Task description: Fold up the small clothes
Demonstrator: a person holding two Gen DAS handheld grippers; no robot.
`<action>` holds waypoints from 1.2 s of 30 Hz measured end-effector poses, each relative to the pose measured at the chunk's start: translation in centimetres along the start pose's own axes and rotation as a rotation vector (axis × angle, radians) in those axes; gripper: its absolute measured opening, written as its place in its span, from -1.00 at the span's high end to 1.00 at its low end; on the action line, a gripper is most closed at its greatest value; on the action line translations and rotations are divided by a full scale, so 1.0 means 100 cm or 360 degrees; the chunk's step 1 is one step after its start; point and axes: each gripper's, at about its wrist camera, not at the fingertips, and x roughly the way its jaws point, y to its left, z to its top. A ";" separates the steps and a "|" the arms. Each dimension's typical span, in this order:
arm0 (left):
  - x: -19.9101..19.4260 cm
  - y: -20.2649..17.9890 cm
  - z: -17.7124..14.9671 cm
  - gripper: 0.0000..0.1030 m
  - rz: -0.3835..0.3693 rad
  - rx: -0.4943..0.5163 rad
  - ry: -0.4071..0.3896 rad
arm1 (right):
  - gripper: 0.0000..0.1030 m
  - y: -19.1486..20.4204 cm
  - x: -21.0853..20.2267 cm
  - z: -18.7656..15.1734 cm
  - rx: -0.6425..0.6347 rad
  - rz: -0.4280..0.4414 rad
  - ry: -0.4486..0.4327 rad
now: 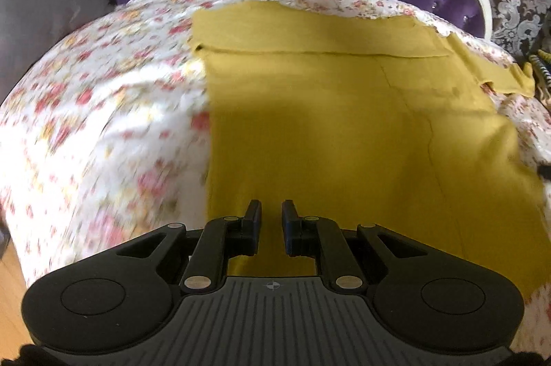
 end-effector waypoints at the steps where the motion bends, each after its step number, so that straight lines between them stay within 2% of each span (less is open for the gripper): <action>1: -0.004 0.004 -0.006 0.76 0.0001 -0.0018 0.0006 | -0.21 -0.003 -0.005 -0.009 0.0015 -0.0003 0.0019; 7: -0.028 0.023 -0.033 0.76 -0.0074 -0.0108 0.0034 | -0.21 -0.023 -0.017 -0.052 0.0159 -0.0009 0.0101; 10: -0.038 0.025 -0.040 0.75 -0.0072 -0.0123 0.0030 | -0.23 -0.034 -0.019 -0.059 0.0281 0.0077 0.0085; 12: -0.043 0.026 -0.045 0.74 -0.0044 -0.0124 0.0032 | -0.16 -0.038 -0.020 -0.060 0.0340 0.0159 0.0073; 13: -0.045 0.027 -0.047 0.74 -0.0025 -0.0123 0.0034 | 0.08 -0.039 -0.020 -0.060 0.0363 0.0215 0.0069; 14: -0.046 0.028 -0.049 0.74 -0.0007 -0.0125 0.0032 | 0.45 -0.039 -0.019 -0.060 0.0380 0.0257 0.0065; 16: -0.048 0.032 -0.051 0.74 0.0007 -0.0150 0.0027 | 0.67 -0.036 -0.020 -0.060 0.0369 0.0266 0.0057; 20: -0.052 0.037 -0.050 0.74 0.0022 -0.0201 0.0022 | 0.79 -0.012 -0.035 -0.054 0.0172 0.0177 0.0009; 21: -0.055 0.036 -0.050 0.74 0.0029 -0.0186 0.0017 | 0.83 -0.009 -0.042 -0.053 0.0132 0.0130 -0.0011; 22: -0.057 0.035 -0.050 0.74 0.0038 -0.0168 0.0009 | 0.86 -0.009 -0.045 -0.052 0.0115 0.0026 -0.0010; 24: -0.058 0.030 -0.049 0.73 0.0055 -0.0128 0.0002 | 0.90 -0.018 -0.046 -0.053 0.0110 -0.0158 0.0039; 26: -0.056 0.025 -0.046 0.73 0.0049 -0.0096 -0.0003 | 0.90 -0.028 -0.044 -0.057 0.0155 -0.0228 0.0076; 27: -0.054 0.023 -0.045 0.73 0.0042 -0.0087 -0.0004 | 0.90 -0.032 -0.043 -0.059 0.0185 -0.0221 0.0083; 28: -0.052 0.019 -0.044 0.73 0.0034 -0.0076 -0.0004 | 0.89 -0.034 -0.043 -0.060 0.0216 -0.0182 0.0085; 30: -0.047 0.010 -0.039 0.73 0.0012 -0.0040 -0.0005 | 0.70 -0.033 -0.044 -0.060 0.0245 -0.0107 0.0054; 32: -0.044 -0.001 -0.033 0.73 -0.0019 0.0007 -0.0022 | 0.67 -0.028 -0.044 -0.056 0.0224 -0.0090 0.0011; 33: -0.042 -0.007 -0.029 0.73 -0.0036 0.0035 -0.0036 | 0.57 -0.026 -0.043 -0.052 0.0203 -0.0093 -0.0007; 34: -0.040 -0.012 -0.026 0.73 -0.0042 0.0055 -0.0048 | 0.14 -0.025 -0.042 -0.048 0.0181 -0.0097 -0.0037; 36: -0.033 -0.022 -0.016 0.73 -0.0038 0.0084 -0.0065 | -0.33 -0.023 -0.041 -0.039 0.0145 -0.0108 -0.0096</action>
